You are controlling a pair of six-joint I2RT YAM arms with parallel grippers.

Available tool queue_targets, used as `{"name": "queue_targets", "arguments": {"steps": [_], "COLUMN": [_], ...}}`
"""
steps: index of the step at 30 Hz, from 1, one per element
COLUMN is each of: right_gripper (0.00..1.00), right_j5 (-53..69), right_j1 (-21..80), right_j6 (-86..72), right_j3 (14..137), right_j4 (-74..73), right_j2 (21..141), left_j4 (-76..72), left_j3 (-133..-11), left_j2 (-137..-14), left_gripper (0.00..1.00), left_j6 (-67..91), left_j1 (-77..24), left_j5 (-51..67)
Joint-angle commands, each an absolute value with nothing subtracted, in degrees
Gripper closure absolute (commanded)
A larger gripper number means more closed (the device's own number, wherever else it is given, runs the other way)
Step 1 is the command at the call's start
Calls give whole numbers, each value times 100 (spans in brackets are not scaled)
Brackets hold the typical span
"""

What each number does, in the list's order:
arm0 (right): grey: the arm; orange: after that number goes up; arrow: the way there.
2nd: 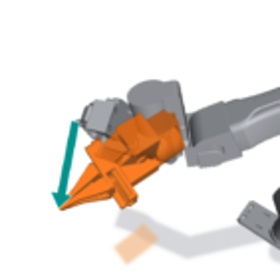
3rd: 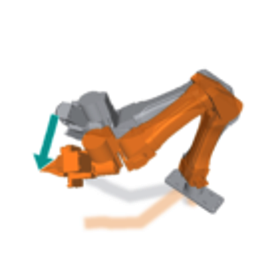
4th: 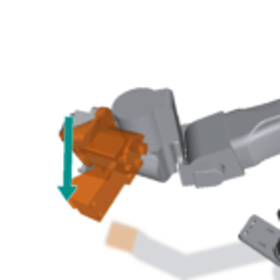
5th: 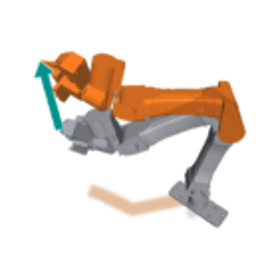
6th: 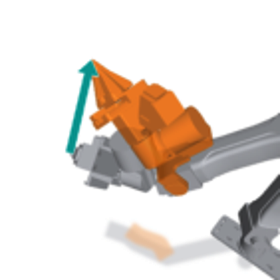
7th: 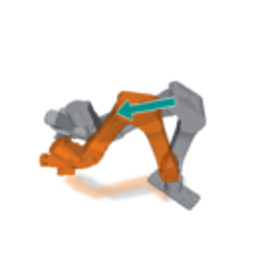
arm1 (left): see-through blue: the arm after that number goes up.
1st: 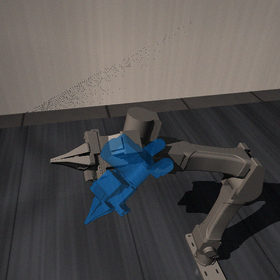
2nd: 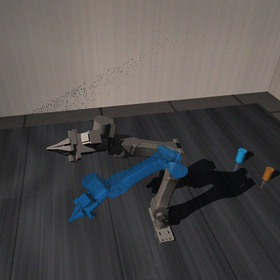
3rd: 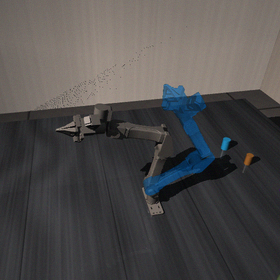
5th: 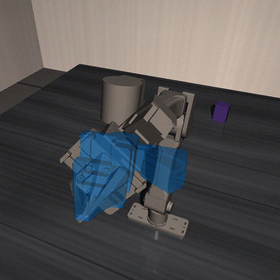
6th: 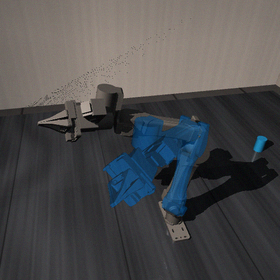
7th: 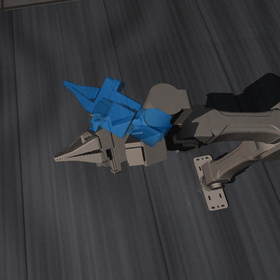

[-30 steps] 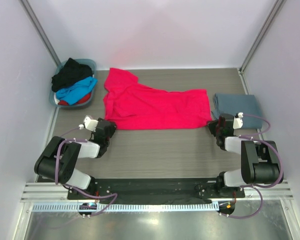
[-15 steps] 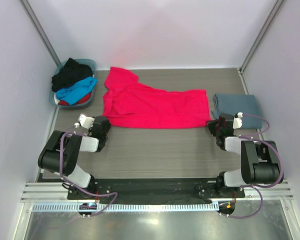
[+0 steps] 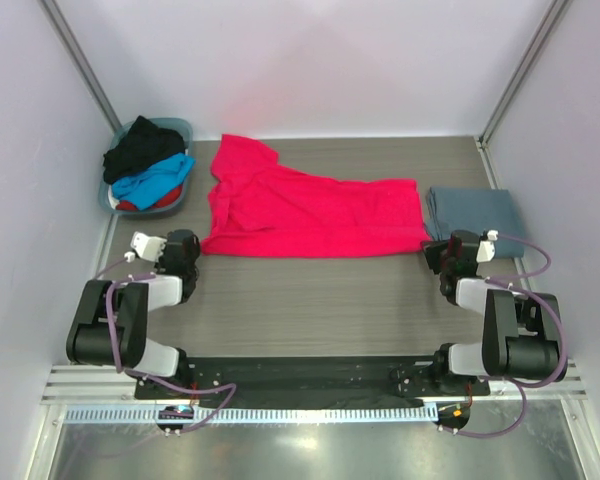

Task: Fold and stack the t-shirts
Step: Fold the tshirt

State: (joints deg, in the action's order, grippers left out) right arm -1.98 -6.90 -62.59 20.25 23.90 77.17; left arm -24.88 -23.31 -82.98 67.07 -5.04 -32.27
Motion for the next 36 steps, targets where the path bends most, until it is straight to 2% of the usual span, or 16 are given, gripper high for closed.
{"name": "queue_targets", "arguments": {"steps": [1, 4, 6, 8, 14, 23, 29, 36], "right_gripper": [99, 99, 99, 99, 99, 99, 99, 99], "right_j5": [-106, -79, -79, 112, 193, 167, 211, 211], "right_j1": [-729, -729, -729, -721, -703, -694, -694, -686], "right_j6": [-6310, -6311, -6319, -6328, -6337, -6328, -6337, -6319], "right_j3": [1969, 2021, 2039, 2039, 2074, 2083, 2101, 2092], "right_j4": [2637, 2707, 2725, 2777, 2848, 2839, 2848, 2856], "right_j2": [7664, 7778, 7796, 7813, 7954, 7963, 7989, 7989], "left_j4": [-2531, -2356, -1866, -1741, -1581, -2583, -2716, -2918], "left_j3": [-2259, -2267, -2242, -2136, -1819, -2022, -1951, -2109], "left_j2": [-8121, -7736, -7246, -6936, -6319, -7742, -7655, -8217], "left_gripper": [76, 68, 55, 52, 56, 61, 60, 60], "left_j6": [6662, 6584, 6635, 6653, 7005, 7093, 6996, 6970], "left_j1": [-457, -466, -466, -457, -475, -545, -764, -773], "left_j5": [-3200, -2673, -2506, -2356, -1688, -879, -1361, -1722]}}
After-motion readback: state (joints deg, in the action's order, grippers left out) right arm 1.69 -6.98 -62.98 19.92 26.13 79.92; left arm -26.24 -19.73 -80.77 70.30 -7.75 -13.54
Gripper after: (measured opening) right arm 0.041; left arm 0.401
